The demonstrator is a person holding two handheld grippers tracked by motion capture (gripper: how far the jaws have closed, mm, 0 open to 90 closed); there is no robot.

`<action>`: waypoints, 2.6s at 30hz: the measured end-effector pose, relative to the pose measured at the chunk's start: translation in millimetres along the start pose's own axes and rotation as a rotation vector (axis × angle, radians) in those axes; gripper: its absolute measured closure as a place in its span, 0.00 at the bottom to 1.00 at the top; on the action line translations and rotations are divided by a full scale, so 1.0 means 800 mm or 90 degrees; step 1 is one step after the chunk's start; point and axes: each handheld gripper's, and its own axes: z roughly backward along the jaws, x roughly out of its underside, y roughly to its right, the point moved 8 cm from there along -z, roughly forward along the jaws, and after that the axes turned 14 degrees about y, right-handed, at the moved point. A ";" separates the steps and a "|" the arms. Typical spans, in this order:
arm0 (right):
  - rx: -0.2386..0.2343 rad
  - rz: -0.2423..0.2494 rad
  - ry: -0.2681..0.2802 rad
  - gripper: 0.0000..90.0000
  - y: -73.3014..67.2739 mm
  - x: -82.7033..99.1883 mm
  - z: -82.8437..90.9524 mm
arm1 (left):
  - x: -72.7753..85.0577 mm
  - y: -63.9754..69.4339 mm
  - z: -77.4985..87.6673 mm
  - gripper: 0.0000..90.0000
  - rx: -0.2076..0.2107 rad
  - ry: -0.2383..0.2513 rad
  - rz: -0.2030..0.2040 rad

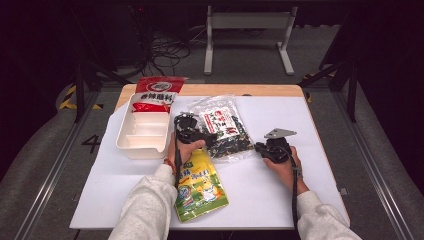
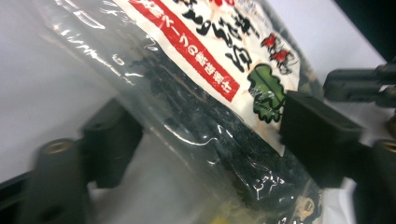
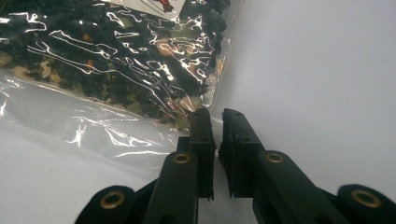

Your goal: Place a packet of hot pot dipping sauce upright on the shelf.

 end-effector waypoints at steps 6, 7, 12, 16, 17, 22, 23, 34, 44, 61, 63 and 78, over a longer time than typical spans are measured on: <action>-0.001 0.002 0.002 0.90 -0.001 0.000 0.001 | -0.016 0.010 0.019 0.68 0.039 0.055 -0.038; -0.002 0.001 0.003 0.89 -0.001 0.000 0.001 | -0.022 0.016 0.026 0.73 0.054 0.071 -0.062; -0.008 -0.002 0.004 0.77 -0.002 0.001 0.003 | -0.034 0.045 0.039 0.82 0.084 0.101 -0.112; -0.023 -0.006 0.012 0.65 -0.005 0.000 0.008 | -0.038 0.057 0.046 0.85 0.090 0.122 -0.141; -0.028 -0.007 0.017 0.60 -0.006 -0.002 0.011 | -0.039 0.060 0.048 0.87 0.092 0.129 -0.142; -0.026 -0.013 0.042 0.52 -0.002 -0.008 0.024 | -0.044 0.071 0.058 0.90 0.093 0.142 -0.180; -0.024 -0.013 0.043 0.52 0.000 -0.009 0.027 | -0.046 0.074 0.061 0.90 0.090 0.147 -0.191; -0.027 -0.012 0.066 0.49 0.003 -0.014 0.044 | -0.060 0.084 0.094 0.94 0.070 0.181 -0.250; -0.039 -0.004 0.056 0.47 -0.005 -0.010 0.040 | -0.070 0.080 0.108 0.95 0.075 0.206 -0.253; -0.055 -0.010 0.088 0.44 -0.012 -0.023 0.058 | -0.123 0.033 0.209 0.95 0.012 0.305 -0.256; -0.063 -0.009 0.101 0.44 -0.015 -0.029 0.068 | -0.125 0.025 0.219 0.95 0.005 0.312 -0.255; -0.098 -0.002 0.120 0.43 -0.032 -0.024 0.112 | -0.129 -0.020 0.273 0.95 -0.050 0.347 -0.243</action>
